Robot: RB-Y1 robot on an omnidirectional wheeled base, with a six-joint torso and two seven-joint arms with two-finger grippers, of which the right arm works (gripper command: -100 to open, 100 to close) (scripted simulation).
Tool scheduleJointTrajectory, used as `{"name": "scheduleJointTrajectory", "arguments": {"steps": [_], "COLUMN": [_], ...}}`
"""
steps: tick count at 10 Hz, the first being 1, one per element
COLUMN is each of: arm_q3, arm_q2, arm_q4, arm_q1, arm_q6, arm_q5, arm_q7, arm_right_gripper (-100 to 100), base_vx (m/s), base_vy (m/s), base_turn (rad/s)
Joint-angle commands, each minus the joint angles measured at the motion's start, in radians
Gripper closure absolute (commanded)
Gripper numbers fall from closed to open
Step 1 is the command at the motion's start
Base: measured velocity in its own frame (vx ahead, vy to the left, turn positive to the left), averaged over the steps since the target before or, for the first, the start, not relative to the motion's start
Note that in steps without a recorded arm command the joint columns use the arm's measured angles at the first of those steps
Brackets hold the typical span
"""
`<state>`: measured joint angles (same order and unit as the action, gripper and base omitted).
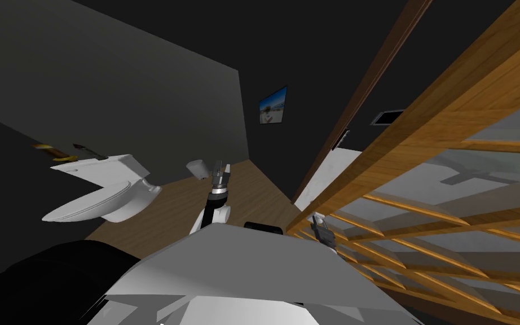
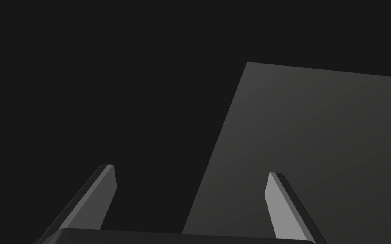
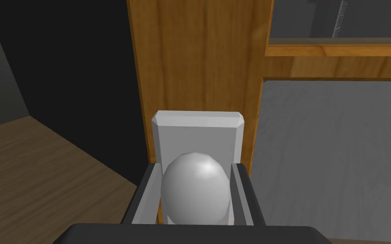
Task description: Pull the door open
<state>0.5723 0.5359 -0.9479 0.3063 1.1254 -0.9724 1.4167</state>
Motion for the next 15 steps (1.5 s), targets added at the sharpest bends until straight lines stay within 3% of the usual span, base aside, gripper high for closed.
{"name": "scheduleJointTrajectory", "arguments": {"steps": [1, 3, 11, 13, 15], "arm_q3": [0.025, 0.028, 0.114, 0.113, 0.131], "arm_q2": [0.017, 0.019, 0.066, 0.070, 0.076], "arm_q4": [-0.003, -0.004, 0.041, 0.037, 0.055], "arm_q1": [0.013, 0.012, 0.029, 0.030, 0.028], "arm_q6": [0.017, 0.018, 0.104, 0.102, 0.118], "arm_q5": [0.013, 0.015, 0.063, 0.062, 0.071], "arm_q7": [0.019, 0.020, 0.102, 0.101, 0.119], "arm_right_gripper": [100, 100, 100, 100, 100], "base_vx": [-0.280, -0.178, -0.207, -0.164, -0.183], "base_vy": [0.005, 0.007, -0.016, -0.018, -0.036], "base_turn": [0.101, 0.046, 0.117, 0.055, 0.135]}}
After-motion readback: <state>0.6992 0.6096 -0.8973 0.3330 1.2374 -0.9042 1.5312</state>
